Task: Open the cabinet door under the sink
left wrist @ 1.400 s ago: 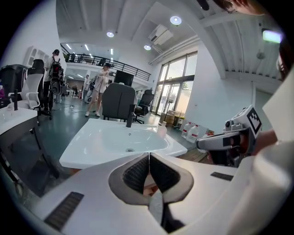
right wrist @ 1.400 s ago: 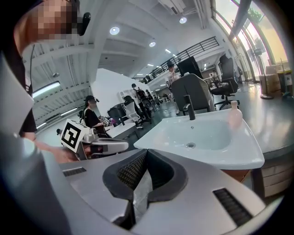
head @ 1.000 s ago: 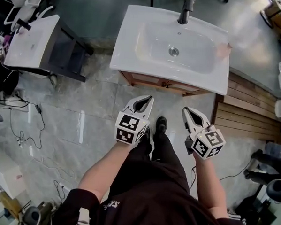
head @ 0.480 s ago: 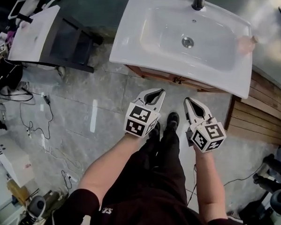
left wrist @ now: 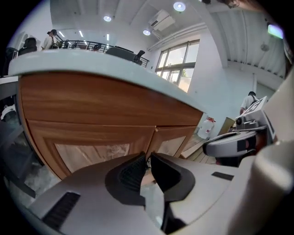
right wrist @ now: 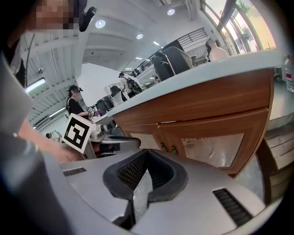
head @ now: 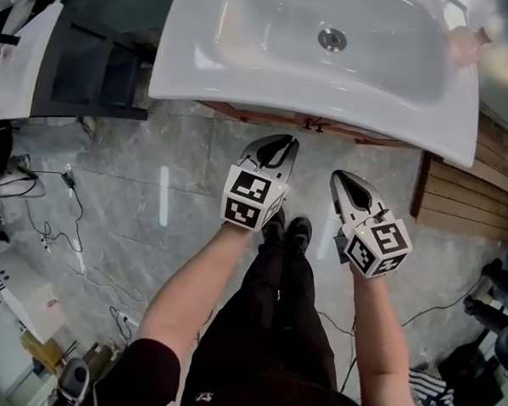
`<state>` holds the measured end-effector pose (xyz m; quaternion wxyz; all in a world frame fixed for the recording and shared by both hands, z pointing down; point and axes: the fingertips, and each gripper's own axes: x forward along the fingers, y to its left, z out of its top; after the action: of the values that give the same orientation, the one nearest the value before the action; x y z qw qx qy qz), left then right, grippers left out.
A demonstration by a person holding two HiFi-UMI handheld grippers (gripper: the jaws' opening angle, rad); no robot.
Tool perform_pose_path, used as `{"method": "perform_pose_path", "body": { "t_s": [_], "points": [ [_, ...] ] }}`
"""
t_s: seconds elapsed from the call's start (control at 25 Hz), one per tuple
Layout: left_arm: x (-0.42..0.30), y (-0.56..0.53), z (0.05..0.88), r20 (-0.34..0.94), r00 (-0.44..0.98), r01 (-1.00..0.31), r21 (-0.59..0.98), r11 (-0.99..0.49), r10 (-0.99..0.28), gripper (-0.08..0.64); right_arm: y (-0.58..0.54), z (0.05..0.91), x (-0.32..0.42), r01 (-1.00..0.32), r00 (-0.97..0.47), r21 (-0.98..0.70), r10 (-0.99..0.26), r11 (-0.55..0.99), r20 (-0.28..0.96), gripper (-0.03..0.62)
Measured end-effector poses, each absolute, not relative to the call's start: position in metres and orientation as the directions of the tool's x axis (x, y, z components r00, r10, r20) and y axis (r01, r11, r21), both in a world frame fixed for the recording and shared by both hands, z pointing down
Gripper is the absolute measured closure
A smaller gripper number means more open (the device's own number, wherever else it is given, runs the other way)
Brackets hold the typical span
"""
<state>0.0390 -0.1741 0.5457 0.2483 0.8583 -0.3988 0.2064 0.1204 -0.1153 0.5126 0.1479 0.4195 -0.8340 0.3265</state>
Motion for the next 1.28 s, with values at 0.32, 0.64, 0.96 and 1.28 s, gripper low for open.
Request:
{"method": "perform_pose_path", "body": {
  "t_s": [0.32,0.64,0.96,1.28],
  "points": [
    [0.069,-0.186,0.623,0.584,0.558,-0.812,0.237,-0.534,-0.59,0.42,-0.112,0.551,0.136,-0.773,-0.63,-0.446,-0.623,0.45,0.463,0.577],
    [0.083,-0.207,0.67,0.601,0.515,-0.835,0.193,-0.515,-0.611,0.399,-0.078,0.597,0.157,-0.75,-0.652,-0.509,-0.596,0.422,0.468,0.577],
    [0.082,-0.213,0.681,0.618,0.485,-0.85,0.168,-0.499,-0.619,0.463,-0.068,0.613,0.172,-0.754,-0.645,-0.526,-0.592,0.394,0.482,0.577],
    [0.084,-0.212,0.687,0.634,0.506,-0.834,0.185,-0.52,-0.585,0.469,-0.075,0.613,0.176,-0.743,-0.659,-0.529,-0.583,0.409,0.475,0.577]
  ]
}}
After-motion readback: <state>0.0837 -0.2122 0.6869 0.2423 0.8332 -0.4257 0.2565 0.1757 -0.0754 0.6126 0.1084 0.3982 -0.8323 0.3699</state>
